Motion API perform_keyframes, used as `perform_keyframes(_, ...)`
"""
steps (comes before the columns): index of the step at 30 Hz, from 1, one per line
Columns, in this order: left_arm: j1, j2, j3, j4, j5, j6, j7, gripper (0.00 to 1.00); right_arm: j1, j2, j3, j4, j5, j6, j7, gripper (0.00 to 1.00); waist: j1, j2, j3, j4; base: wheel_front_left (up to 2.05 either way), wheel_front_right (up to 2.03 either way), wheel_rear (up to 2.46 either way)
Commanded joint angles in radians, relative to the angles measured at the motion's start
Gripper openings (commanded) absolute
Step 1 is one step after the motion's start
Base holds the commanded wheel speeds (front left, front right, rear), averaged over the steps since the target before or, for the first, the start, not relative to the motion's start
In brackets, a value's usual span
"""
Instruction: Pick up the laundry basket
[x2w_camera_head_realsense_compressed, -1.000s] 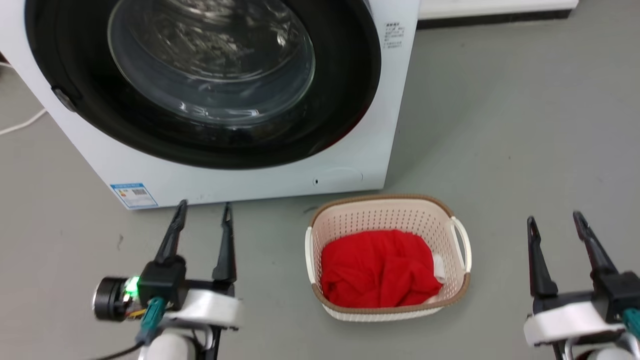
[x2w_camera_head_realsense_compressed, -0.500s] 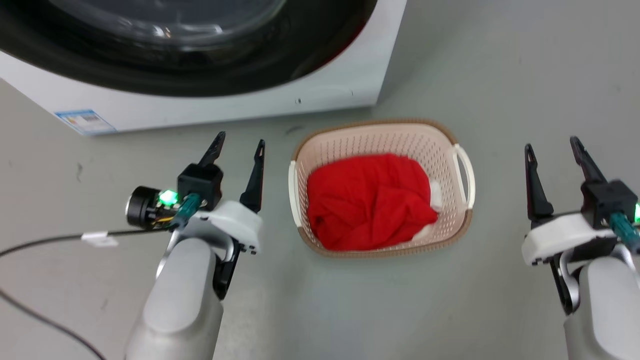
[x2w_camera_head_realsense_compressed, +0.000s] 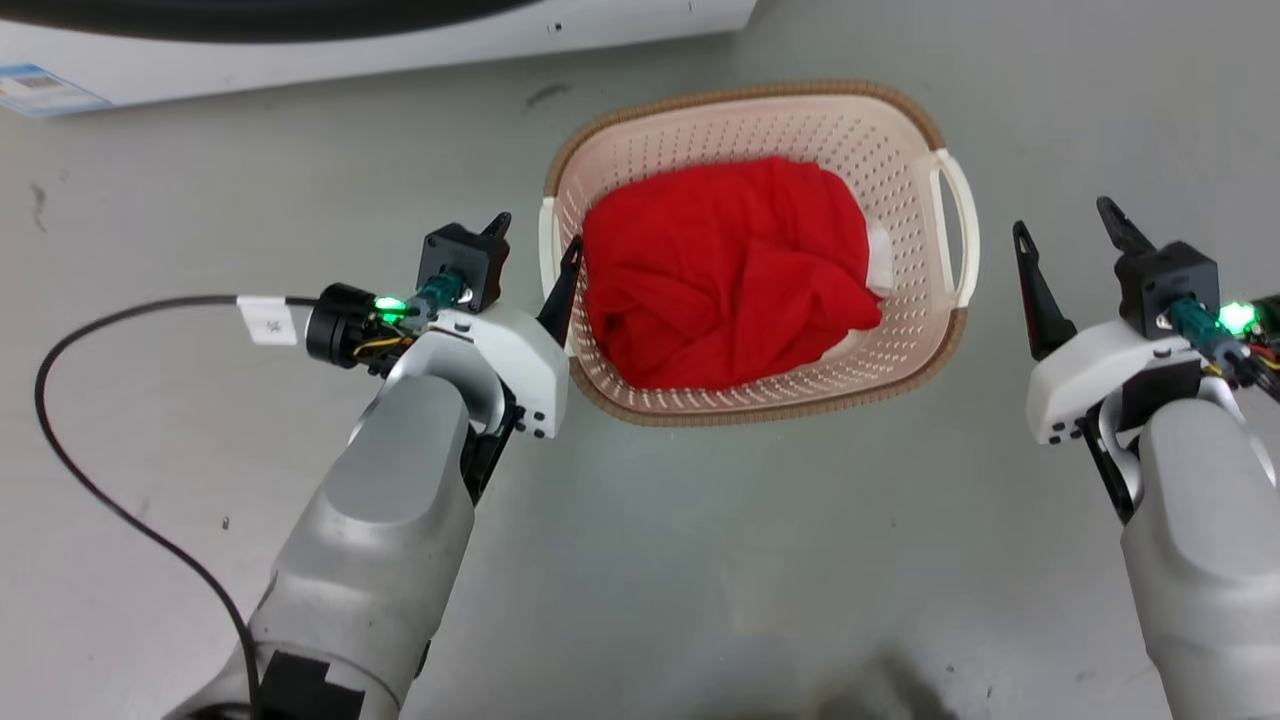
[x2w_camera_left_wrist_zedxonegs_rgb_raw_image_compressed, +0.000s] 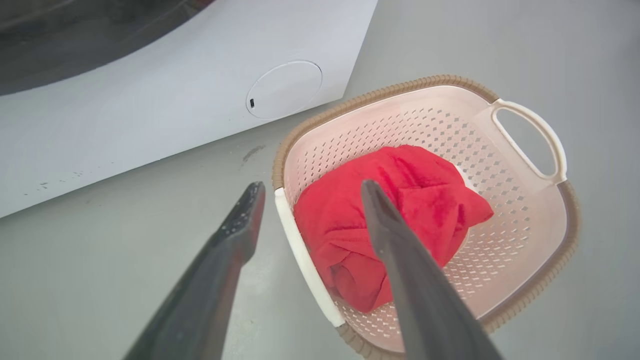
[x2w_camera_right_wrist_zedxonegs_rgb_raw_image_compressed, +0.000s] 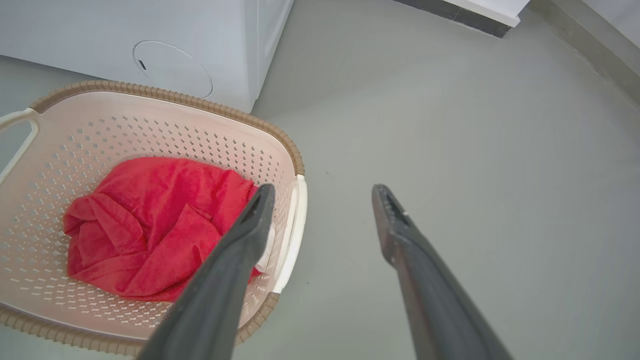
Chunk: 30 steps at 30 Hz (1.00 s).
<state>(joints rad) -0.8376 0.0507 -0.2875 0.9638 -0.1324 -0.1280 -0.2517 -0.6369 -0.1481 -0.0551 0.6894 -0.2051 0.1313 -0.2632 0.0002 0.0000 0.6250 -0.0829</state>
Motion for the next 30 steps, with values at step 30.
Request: perform_keyframes(30,-0.272,0.005,-0.270,0.234,-0.269,0.000,0.039,1.00,-0.385,-0.024,0.177,0.481,0.126,-0.001,-0.002,1.00,-0.0002,0.0000,0.295,-0.014,0.00,0.00,0.00)
